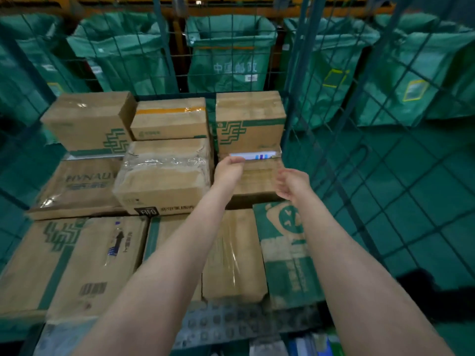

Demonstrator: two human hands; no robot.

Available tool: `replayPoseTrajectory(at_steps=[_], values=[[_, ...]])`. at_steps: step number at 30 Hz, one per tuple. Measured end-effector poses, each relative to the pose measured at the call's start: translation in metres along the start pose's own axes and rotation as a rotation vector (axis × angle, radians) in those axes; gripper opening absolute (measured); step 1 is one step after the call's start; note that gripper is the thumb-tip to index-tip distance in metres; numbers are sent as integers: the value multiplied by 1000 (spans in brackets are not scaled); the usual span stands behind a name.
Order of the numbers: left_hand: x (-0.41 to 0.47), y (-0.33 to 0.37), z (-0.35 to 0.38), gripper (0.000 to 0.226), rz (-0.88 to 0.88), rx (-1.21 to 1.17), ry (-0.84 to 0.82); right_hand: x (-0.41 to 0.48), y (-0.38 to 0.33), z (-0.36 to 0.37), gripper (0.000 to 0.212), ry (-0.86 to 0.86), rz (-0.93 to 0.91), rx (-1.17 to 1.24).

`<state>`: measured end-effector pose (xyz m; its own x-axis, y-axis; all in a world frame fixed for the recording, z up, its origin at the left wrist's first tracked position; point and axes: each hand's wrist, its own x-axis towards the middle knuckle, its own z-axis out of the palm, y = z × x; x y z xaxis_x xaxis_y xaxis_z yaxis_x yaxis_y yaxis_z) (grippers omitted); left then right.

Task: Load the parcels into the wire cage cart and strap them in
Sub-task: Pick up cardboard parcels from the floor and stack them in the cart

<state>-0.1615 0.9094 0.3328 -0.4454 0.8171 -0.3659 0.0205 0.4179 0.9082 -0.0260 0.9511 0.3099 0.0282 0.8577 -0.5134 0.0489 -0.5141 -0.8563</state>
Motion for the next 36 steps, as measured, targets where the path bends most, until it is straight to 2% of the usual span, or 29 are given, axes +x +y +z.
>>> replayPoseTrajectory(at_steps=[4,7,13,16,23,29,36], values=[[-46,-26,-5,25,-35,47,-74,-45,48,-12,23,49,116,153],[-66,-38,-9,22,-52,78,-110,-67,76,-24,14,120,153,145],[-101,-56,0,24,-32,104,-175,-102,101,-57,28,156,136,143],[-125,-62,8,19,-49,90,-177,-119,112,-72,27,175,155,135],[-192,-91,22,24,-165,71,-196,-160,155,-106,26,181,247,149],[-230,-110,5,21,-202,68,-180,-196,190,-100,22,163,339,248],[-251,-125,-22,19,-180,70,-193,-230,205,-99,10,187,281,332]])
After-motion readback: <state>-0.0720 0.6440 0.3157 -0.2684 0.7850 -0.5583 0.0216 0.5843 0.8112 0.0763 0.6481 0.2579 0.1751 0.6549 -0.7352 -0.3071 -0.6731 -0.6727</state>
